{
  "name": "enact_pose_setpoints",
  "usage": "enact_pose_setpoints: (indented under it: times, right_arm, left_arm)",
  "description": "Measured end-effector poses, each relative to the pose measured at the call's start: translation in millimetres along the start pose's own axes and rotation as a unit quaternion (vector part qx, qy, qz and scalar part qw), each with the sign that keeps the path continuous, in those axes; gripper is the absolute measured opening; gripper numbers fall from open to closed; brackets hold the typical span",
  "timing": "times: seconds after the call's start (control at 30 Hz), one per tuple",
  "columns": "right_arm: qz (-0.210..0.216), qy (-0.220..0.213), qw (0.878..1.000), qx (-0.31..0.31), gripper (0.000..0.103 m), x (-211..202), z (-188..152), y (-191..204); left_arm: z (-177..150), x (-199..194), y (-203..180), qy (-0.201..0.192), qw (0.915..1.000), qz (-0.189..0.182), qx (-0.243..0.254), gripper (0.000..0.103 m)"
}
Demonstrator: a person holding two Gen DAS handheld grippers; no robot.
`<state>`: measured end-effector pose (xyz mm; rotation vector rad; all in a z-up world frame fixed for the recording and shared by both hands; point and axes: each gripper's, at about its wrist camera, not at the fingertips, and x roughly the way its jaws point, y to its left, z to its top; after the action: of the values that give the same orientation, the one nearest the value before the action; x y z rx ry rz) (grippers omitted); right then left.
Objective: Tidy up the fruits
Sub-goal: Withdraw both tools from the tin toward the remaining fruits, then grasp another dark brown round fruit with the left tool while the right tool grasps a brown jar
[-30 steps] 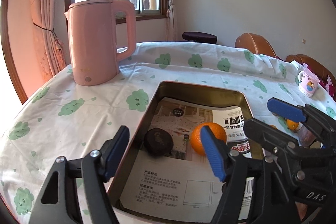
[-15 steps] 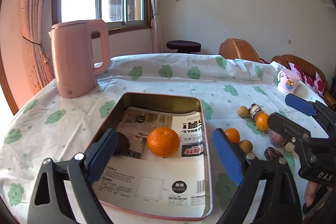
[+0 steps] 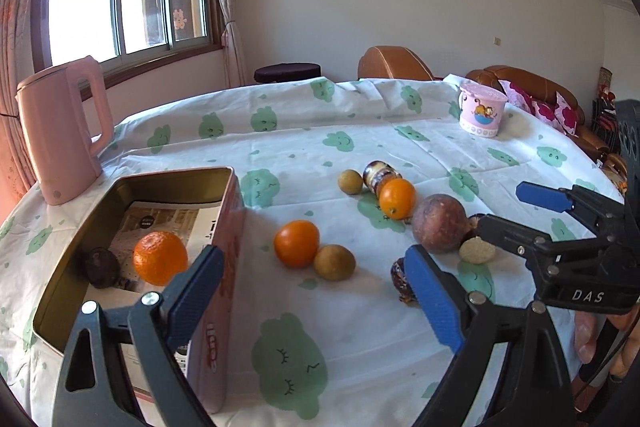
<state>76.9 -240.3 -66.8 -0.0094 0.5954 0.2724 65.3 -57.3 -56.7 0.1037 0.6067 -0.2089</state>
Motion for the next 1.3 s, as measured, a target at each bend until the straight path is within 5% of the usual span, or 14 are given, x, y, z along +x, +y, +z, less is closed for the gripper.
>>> enact_pose_setpoints:
  times: [0.27,0.33,0.5,0.57,0.83,1.17,1.3]
  right_arm:
    - [0.009,0.058,0.998,-0.019,0.081,19.9,-3.3,5.9]
    - [0.009,0.072,0.997,-0.019,0.065,24.6,-4.4,6.1]
    - [0.026,0.086,0.996,-0.01,0.057,28.7,-6.0,2.5]
    - [0.034,0.082,0.996,-0.003,0.043,27.2,-6.5,0.4]
    - [0.051,0.082,0.995,0.017,0.043,25.4,-6.2,-5.4]
    - [0.046,0.083,0.996,-0.006,0.038,19.4,-13.4,-2.7]
    - [0.041,0.068,0.997,-0.011,0.038,14.1,-14.1,-0.7]
  left_arm:
    - [-4.4,8.0,-3.0,0.018,0.9997,-0.015,-0.001,0.094]
    - [-4.9,8.5,-4.0,0.02,0.9996,-0.021,0.0,0.094]
    - [-5.1,10.0,-12.5,0.022,0.999,-0.037,0.011,0.094]
    - [-4.7,11.1,-17.2,0.024,0.9986,-0.044,0.017,0.094]
    - [-3.9,23.7,-37.2,0.057,0.994,-0.082,0.044,0.091]
    - [-6.2,47.9,-40.8,0.124,0.9828,-0.134,0.027,0.046]
    - [-7.3,45.4,-39.9,0.119,0.9831,-0.138,0.023,0.043]
